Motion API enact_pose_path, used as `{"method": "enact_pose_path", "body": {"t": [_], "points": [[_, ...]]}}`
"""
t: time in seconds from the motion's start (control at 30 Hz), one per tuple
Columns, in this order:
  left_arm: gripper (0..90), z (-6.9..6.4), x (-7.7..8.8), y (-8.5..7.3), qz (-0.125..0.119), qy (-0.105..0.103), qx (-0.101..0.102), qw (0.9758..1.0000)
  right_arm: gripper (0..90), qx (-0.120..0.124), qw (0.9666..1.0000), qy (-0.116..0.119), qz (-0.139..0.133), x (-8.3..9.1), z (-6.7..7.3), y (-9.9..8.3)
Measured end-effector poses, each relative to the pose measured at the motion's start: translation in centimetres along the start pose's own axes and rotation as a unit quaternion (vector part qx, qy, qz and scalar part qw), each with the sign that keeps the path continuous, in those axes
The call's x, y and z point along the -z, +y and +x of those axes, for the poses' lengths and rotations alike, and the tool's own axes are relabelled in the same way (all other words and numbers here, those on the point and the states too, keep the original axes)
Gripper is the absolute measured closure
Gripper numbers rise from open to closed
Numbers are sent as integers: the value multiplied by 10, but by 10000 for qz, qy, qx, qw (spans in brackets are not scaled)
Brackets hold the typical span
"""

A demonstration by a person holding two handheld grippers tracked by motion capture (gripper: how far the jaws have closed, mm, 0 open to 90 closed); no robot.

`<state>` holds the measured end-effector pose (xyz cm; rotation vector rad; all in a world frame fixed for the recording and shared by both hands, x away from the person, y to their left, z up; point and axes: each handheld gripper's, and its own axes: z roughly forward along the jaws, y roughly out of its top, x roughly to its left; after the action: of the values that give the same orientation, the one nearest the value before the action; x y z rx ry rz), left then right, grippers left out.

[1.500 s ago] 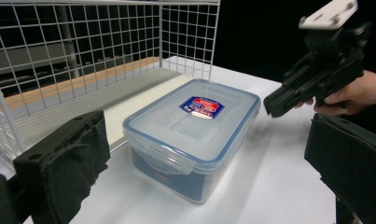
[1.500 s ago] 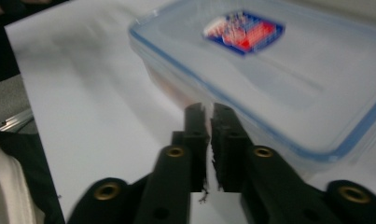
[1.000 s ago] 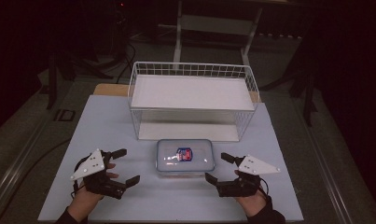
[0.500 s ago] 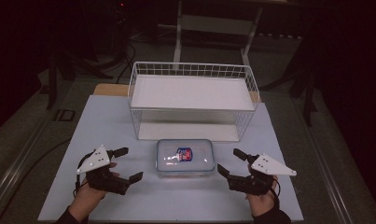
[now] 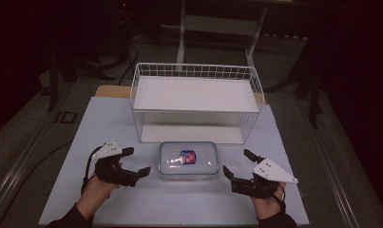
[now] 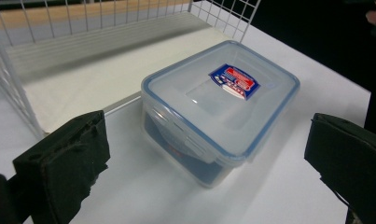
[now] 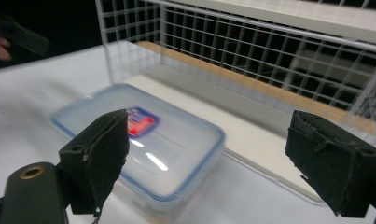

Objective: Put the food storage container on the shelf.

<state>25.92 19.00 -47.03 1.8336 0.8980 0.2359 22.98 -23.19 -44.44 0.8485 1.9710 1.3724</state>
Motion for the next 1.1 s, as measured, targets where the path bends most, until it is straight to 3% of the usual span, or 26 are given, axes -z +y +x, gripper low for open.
{"method": "enact_pose_path", "body": {"t": [0.13,0.2,0.3,0.37,0.47,0.5,0.53,0.6,0.7,0.73,0.77,0.93,1.1], "points": [[0,8,-12,4,59,-75,439,9990,137,93,9999,-20,-74,-2,3,-2],[0,10,-17,5,127,-47,554,9984,146,99,9999,47,-89,-3,3,-3],[0,14,-25,7,206,5,754,9969,157,216,9989,350,-214,-6,2,-5],[0,18,-30,8,226,-37,983,9949,165,319,9986,404,-139,-9,1,-7],[0,24,-40,8,299,-278,1480,9881,165,206,9988,438,-44,-13,-3,-11],[0,25,-43,8,375,-330,1563,9865,165,153,9991,406,5,-14,-4,-12],[0,25,-43,8,375,-330,1563,9865,165,153,9991,406,5,-14,-4,-12],[0,29,-52,8,587,-462,1808,9807,134,20,9993,362,92,-15,-7,-13],[0,35,-61,7,758,-655,2230,9697,127,-116,9992,384,91,-16,-9,-13],[0,35,-61,7,758,-655,2230,9697,127,-116,9992,384,91,-16,-9,-13],[0,39,-66,6,857,-755,2431,9633,121,-129,9991,388,71,-16,-9,-13],[9,44,-77,4,1146,-839,2720,9518,117,-88,9986,496,147,-18,-10,-13],[82,49,-84,1,1260,-943,3025,9401,118,-218,9975,638,195,-20,-11,-15]]}}
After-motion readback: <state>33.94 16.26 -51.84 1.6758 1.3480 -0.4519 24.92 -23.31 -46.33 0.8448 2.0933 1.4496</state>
